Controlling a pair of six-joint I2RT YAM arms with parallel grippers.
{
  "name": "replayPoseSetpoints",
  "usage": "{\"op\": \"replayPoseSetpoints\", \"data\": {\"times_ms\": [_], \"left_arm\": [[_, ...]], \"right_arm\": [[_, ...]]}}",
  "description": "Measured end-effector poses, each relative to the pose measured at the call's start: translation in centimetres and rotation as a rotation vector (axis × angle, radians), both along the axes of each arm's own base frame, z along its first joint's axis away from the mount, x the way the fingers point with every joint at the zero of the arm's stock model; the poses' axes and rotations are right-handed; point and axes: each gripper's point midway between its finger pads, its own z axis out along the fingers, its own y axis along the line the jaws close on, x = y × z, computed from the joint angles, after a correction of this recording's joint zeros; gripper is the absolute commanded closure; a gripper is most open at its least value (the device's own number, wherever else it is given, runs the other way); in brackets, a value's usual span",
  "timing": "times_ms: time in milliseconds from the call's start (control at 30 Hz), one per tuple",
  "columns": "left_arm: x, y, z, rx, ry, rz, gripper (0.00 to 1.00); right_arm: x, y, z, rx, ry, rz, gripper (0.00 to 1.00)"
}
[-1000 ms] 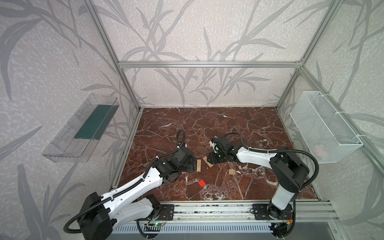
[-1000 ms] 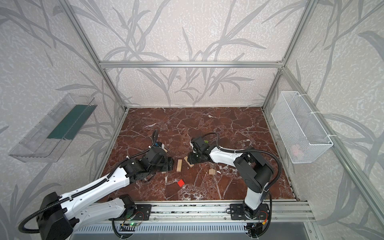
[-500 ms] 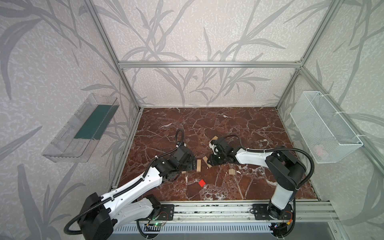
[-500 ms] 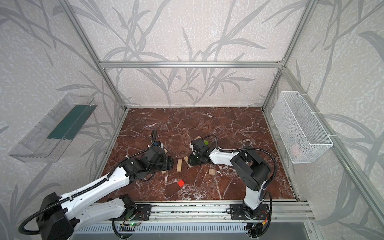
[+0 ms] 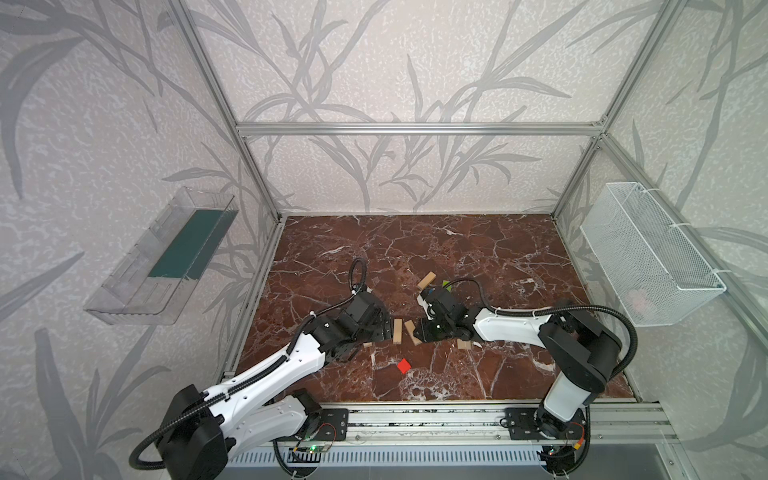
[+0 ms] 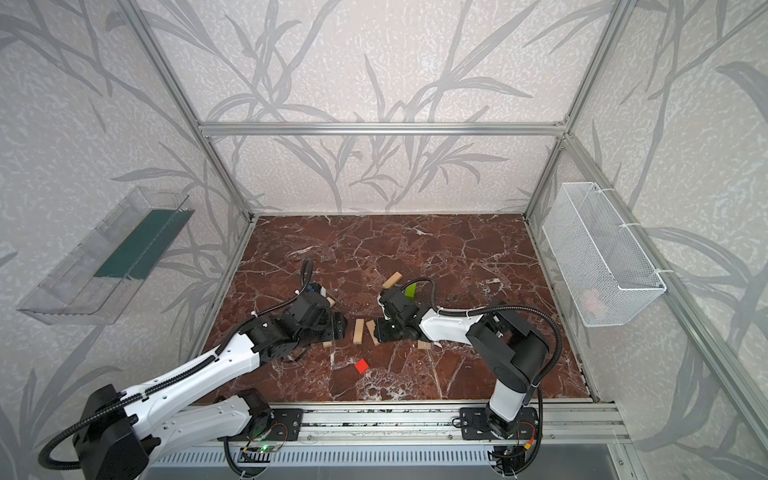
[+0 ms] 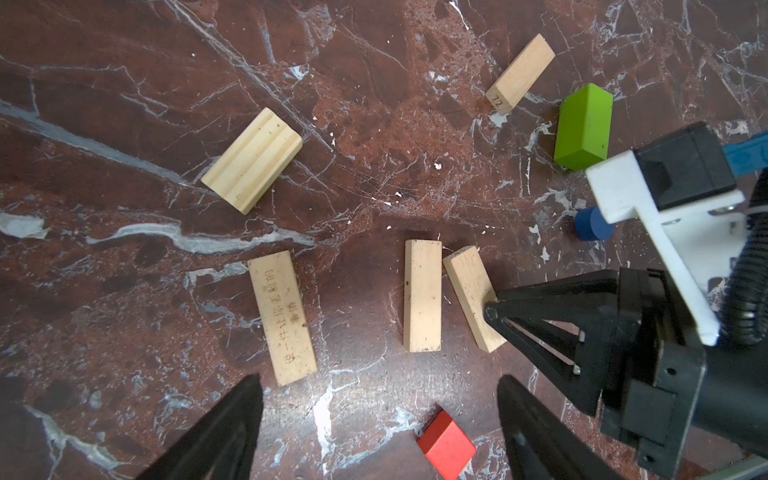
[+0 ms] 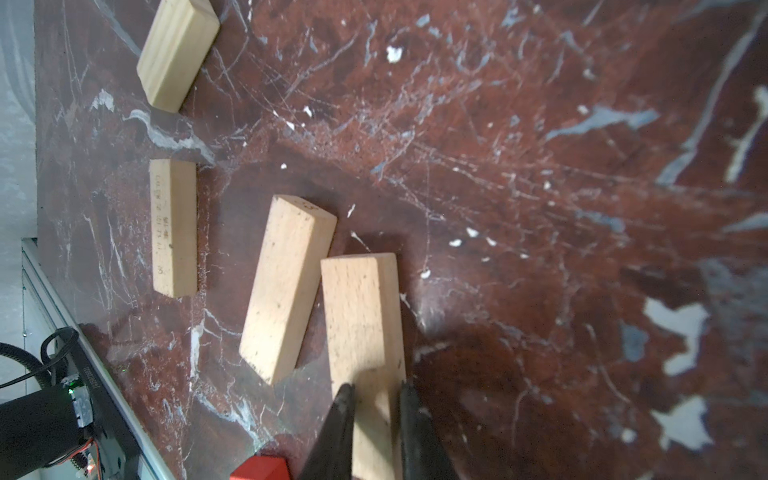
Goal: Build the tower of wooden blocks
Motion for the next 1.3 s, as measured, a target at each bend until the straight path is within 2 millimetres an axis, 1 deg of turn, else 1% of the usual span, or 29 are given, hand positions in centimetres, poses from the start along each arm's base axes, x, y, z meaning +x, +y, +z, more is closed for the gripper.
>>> {"op": "replayPoseSetpoints", "data": {"times_ms": [167,233,433,633,700,800,900,1000,1067,1200,1300], "left_arm": [[0.1,0.1,0.0,-0.005,0.002,0.007,0.14],[0.1,0.1,0.0,-0.008,0.004,0.006,0.14],[0.1,0.2,-0.2,-0.012,0.008,0.008,0.14],[0.0,0.4,-0.5,-0.011,0.013,0.012,0.13],[0.0,0.4,-0.5,-0.014,0.012,0.012,0.13],[0.0,0.3,-0.3,-0.023,0.013,0.009,0.13],[-0.2,0.1,-0.1,-0.038,0.012,0.000,0.14],[-0.4,0.0,0.1,-0.045,0.013,-0.012,0.14],[-0.5,-0.1,0.1,-0.051,0.015,-0.022,0.14],[-0.7,-0.2,0.2,-0.053,0.017,-0.034,0.14],[-0.8,-0.2,0.1,-0.053,0.022,-0.039,0.14]], "right_arm": [[0.2,0.2,0.2,-0.012,-0.018,-0.060,0.86],[0.5,0.1,0.2,-0.014,-0.023,-0.092,0.87],[0.5,0.3,0.3,-0.017,-0.048,-0.158,0.87],[-0.5,-0.1,0.6,-0.009,-0.043,-0.176,0.85],[-0.7,0.0,1.0,0.003,-0.040,-0.179,0.83],[-0.7,0.1,2.1,0.033,-0.048,-0.178,0.80],[-1.0,-0.2,3.4,0.058,-0.062,-0.175,0.78],[-1.6,-0.7,4.1,0.062,-0.068,-0.158,0.77],[-2.1,-1.0,4.0,0.057,-0.059,-0.137,0.77],[-3.3,-1.7,2.8,0.023,-0.028,-0.098,0.80],[-3.8,-2.0,2.2,0.001,-0.018,-0.074,0.82]]}}
